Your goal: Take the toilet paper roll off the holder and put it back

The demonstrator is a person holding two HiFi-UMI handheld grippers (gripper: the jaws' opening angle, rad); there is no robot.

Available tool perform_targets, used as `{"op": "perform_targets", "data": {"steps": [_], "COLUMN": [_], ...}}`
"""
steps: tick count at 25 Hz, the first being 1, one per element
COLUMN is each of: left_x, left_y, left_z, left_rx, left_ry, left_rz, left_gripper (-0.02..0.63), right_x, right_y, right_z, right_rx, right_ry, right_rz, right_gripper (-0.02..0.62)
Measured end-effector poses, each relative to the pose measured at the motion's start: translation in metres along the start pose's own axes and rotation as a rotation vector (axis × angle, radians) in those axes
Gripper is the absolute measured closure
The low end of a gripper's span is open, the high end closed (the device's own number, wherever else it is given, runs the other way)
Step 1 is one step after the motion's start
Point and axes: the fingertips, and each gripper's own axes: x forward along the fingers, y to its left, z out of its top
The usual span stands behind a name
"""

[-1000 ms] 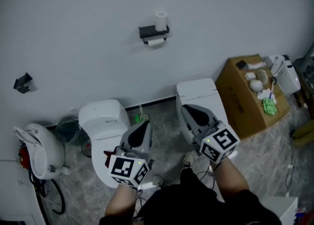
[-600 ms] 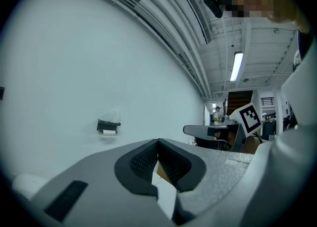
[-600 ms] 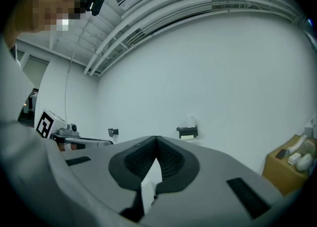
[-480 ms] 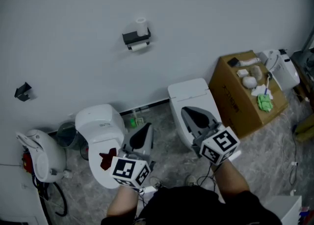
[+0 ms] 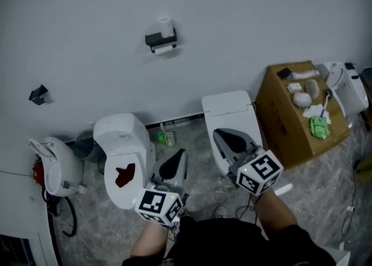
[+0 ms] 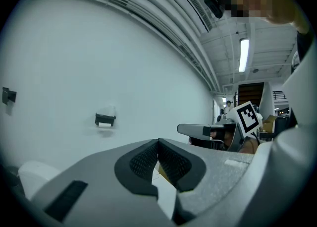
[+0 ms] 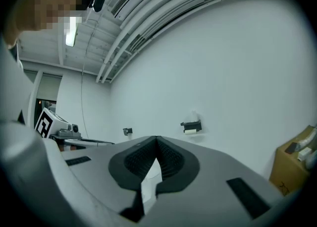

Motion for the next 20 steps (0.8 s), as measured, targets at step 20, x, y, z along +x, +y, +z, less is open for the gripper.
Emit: {"op": "perform_targets", "data": {"steps": [20], "left_x": [-0.03], "left_y": [-0.039], "left_z": [-0.009], "left_rx": [-0.007], "left_ry": [-0.019], "left_rz": [0.073], "left_gripper": [0.601], "right_x": [-0.045], "right_y": [0.018], "right_z": [-0.006], "right_rx": [-0.002], "right_ry": [0.0], "right_rz": [0.082], "right_gripper": [0.598]}}
